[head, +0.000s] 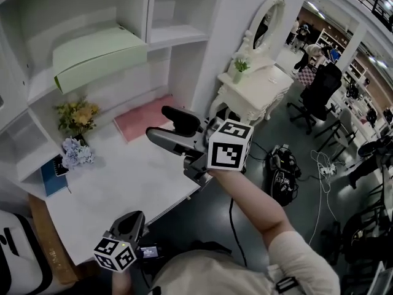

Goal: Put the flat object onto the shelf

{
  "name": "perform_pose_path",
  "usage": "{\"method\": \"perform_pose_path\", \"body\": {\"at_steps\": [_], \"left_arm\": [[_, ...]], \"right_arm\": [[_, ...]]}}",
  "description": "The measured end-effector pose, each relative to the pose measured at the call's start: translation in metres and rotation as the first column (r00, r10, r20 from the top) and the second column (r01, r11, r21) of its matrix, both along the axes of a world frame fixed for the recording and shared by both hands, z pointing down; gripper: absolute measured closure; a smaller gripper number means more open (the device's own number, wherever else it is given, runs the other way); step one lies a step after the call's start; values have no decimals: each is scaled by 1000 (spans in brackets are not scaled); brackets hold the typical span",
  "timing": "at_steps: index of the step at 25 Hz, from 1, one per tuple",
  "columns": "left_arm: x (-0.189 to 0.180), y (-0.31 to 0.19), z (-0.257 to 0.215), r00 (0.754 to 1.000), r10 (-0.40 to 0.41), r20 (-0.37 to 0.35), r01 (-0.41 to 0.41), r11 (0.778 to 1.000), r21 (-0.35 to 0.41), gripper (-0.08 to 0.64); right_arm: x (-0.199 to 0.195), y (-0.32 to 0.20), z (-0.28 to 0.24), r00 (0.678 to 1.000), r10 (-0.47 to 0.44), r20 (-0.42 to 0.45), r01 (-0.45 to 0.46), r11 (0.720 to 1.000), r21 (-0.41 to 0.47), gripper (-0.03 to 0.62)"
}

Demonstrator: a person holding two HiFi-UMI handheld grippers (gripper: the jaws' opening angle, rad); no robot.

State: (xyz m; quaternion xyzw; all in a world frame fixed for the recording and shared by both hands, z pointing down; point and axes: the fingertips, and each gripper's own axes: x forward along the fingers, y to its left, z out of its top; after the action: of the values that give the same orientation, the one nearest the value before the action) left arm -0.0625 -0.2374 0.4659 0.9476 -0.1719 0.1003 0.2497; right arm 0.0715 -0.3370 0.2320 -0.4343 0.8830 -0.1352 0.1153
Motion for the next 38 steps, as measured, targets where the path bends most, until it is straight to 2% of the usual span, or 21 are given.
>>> {"method": "perform_pose_path", "body": {"at_steps": [1, 2, 3, 8, 12, 15, 18, 20, 23, 26, 29, 33, 38], "left_arm": [[1, 2, -2, 1000, -4, -2, 4, 1000, 4, 548], [1, 5, -4, 1000, -9, -3, 9, 1000, 8, 548], [1, 7, -6, 1000, -15, -2, 15, 1000, 12, 548], [10, 18, -10, 998, -56, 16, 55, 998, 42, 548], [28, 41, -21, 996, -84, 23, 82, 994, 65, 548], [45, 54, -29, 995, -96, 32, 93, 992, 82, 547], [62, 51, -40, 994, -105, 21, 102, 989, 108, 547], [64, 52, -44, 992, -127, 21, 124, 986, 112, 547], [59, 57, -46, 987, -160, 32, 155, 981, 119, 546], [58, 60, -44, 983, -179, 36, 173, 977, 124, 547], [62, 66, -41, 983, -178, 36, 172, 977, 125, 547], [68, 81, -33, 985, -166, 45, 161, 981, 110, 547], [95, 96, -30, 994, -99, 50, 94, 990, 102, 547]], "right_arm": [[-2, 8, -1, 1000, -10, -18, 11, 1000, 21, 242], [-5, 15, -1, 999, -20, -37, 22, 999, 43, 336], [-9, 22, -1, 998, -33, -58, 37, 997, 60, 374], [-20, 55, 9, 986, -112, -123, 123, 988, 89, 383], [-12, 89, 10, 980, -152, -130, 165, 981, 99, 416], [0, 112, 14, 974, -183, -132, 195, 977, 82, 425], [9, 128, 22, 957, -194, -214, 213, 975, 69, 417], [6, 137, 32, 941, -230, -250, 250, 967, 51, 420], [0, 146, 49, 928, -273, -253, 289, 957, 27, 431], [2, 148, 59, 934, -253, -251, 269, 963, 32, 528], [6, 152, 63, 937, -232, -263, 252, 967, 45, 561], [3, 167, 75, 927, -231, -294, 253, 967, 39, 569], [21, 187, 88, 934, -176, -310, 191, 982, 18, 569]]}}
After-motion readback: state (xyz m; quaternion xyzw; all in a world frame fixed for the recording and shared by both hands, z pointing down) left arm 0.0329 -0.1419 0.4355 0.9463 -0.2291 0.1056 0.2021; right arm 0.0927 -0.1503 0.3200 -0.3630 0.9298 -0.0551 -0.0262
